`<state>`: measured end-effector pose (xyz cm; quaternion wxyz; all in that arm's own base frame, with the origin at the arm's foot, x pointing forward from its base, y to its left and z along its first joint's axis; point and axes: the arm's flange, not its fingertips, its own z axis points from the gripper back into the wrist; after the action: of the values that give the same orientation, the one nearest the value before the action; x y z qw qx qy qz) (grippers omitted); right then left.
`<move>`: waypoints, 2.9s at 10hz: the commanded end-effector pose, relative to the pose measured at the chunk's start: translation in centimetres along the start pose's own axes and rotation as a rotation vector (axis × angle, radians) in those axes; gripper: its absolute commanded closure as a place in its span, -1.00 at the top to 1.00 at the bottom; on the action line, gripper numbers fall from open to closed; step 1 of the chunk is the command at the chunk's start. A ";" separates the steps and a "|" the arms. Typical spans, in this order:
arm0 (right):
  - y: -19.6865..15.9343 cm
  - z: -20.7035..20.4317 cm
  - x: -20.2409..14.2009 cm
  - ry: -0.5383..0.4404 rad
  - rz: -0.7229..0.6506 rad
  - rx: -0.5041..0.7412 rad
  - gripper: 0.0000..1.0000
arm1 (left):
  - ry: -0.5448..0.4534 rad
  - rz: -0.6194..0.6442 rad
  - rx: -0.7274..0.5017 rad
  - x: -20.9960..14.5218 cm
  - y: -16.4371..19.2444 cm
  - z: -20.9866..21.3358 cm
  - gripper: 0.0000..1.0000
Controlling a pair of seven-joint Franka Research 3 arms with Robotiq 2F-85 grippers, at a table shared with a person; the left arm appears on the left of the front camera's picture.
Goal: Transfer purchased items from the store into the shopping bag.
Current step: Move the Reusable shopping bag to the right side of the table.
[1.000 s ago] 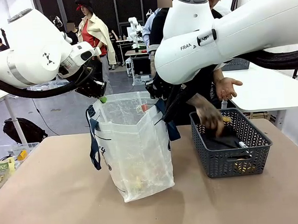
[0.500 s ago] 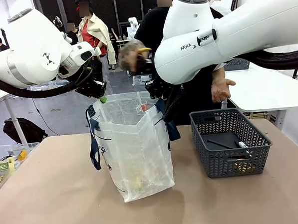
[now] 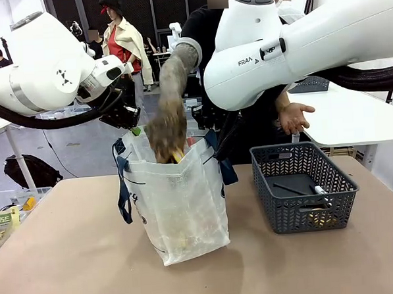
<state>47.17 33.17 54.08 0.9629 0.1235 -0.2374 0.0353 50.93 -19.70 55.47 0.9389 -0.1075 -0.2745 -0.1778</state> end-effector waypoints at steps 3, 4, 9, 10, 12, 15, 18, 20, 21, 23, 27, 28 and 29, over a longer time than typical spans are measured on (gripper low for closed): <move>-0.2 0.1 0.1 -0.001 -0.003 -0.004 -1.00 | -0.006 0.013 0.012 0.1 0.4 0.3 -1.00; -0.2 0.1 0.1 -0.001 -0.003 -0.004 -1.00 | -0.006 0.013 0.012 0.1 0.4 0.3 -1.00; -0.2 0.1 0.1 -0.001 -0.003 -0.004 -1.00 | -0.006 0.013 0.012 0.1 0.4 0.3 -1.00; -0.2 0.1 0.1 -0.001 -0.003 -0.004 -1.00 | -0.006 0.013 0.012 0.1 0.4 0.3 -1.00; -0.2 0.1 0.1 -0.001 -0.003 -0.004 -1.00 | -0.006 0.013 0.012 0.1 0.4 0.3 -1.00; -0.2 0.1 0.1 -0.001 -0.003 -0.004 -1.00 | -0.006 0.013 0.012 0.1 0.4 0.3 -1.00; -0.2 0.1 0.1 -0.001 -0.003 -0.004 -1.00 | -0.006 0.013 0.012 0.1 0.4 0.3 -1.00; -0.2 0.1 0.1 -0.001 -0.003 -0.004 -1.00 | -0.006 0.013 0.012 0.1 0.4 0.3 -1.00; -0.2 0.1 0.1 -0.001 -0.003 -0.004 -1.00 | -0.006 0.013 0.012 0.1 0.4 0.3 -1.00; -0.2 0.1 0.1 -0.001 -0.003 -0.004 -1.00 | -0.006 0.013 0.012 0.1 0.4 0.3 -1.00; -0.2 0.1 0.1 -0.001 -0.003 -0.004 -1.00 | -0.006 0.013 0.012 0.1 0.4 0.3 -1.00; -0.2 0.1 0.1 -0.001 -0.003 -0.004 -1.00 | -0.006 0.013 0.012 0.1 0.4 0.3 -1.00; -0.2 0.1 0.1 -0.001 -0.003 -0.004 -1.00 | -0.006 0.013 0.012 0.1 0.4 0.3 -1.00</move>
<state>47.17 33.18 54.05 0.9630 0.1234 -0.2371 0.0354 50.93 -19.70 55.49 0.9388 -0.1075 -0.2746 -0.1778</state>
